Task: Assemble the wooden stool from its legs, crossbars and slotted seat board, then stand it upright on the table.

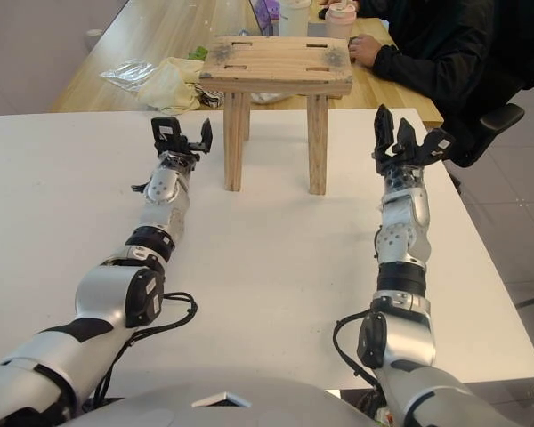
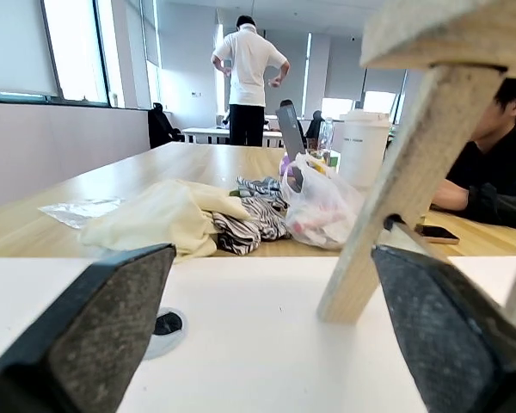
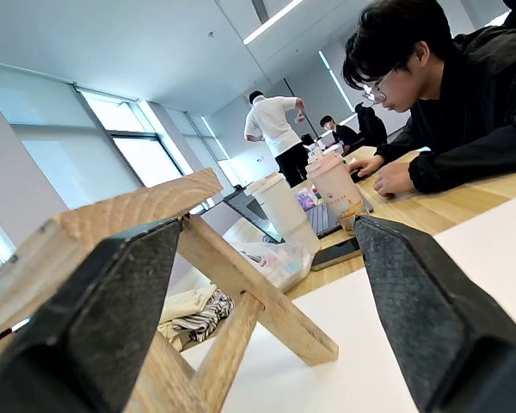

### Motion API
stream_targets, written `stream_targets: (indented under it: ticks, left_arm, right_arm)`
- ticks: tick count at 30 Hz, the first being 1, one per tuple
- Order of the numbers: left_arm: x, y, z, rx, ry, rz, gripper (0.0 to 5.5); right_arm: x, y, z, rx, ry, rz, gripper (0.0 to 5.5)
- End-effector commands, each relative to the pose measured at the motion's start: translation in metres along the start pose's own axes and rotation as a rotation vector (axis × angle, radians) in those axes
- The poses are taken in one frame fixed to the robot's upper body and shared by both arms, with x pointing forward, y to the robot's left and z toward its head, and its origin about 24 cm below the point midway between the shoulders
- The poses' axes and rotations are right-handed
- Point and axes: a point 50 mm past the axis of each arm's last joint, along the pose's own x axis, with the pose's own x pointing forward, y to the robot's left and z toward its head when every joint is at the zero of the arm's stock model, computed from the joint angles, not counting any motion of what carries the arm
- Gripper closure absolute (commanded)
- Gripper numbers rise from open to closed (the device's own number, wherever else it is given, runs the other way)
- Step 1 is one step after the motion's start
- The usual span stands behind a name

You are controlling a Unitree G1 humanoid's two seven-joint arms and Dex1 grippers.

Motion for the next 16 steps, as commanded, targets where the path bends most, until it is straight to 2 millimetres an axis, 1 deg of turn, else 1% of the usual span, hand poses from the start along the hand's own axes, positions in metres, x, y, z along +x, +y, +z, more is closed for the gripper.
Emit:
stream_targets:
  ticks: [1, 7, 9, 12, 14, 16]
  left_arm:
    - [-0.005, -0.001, -0.010, 0.012, 0.032, 0.013, 1.31]
    - [-0.007, -0.004, -0.012, 0.021, 0.032, 0.025, 1.31]
    - [-0.008, -0.007, -0.015, 0.060, 0.036, 0.013, 1.31]
    - [-0.008, -0.013, -0.018, 0.054, 0.068, 0.006, 1.31]
    - [-0.007, -0.015, -0.017, 0.061, 0.064, 0.035, 1.31]
    - [-0.005, -0.011, -0.012, 0.050, 0.055, 0.095, 1.31]
  right_arm:
    - [0.001, 0.000, 0.004, -0.039, 0.023, 0.003, 1.85]
    - [0.006, 0.003, 0.004, -0.076, 0.051, 0.032, 1.85]
    - [0.008, 0.003, 0.004, -0.103, 0.070, 0.040, 1.85]
    - [0.015, 0.001, 0.015, -0.084, 0.034, 0.016, 1.85]
    - [0.018, 0.003, 0.019, -0.108, 0.014, 0.009, 1.85]
    - [0.020, 0.010, 0.018, -0.088, 0.002, -0.003, 1.85]
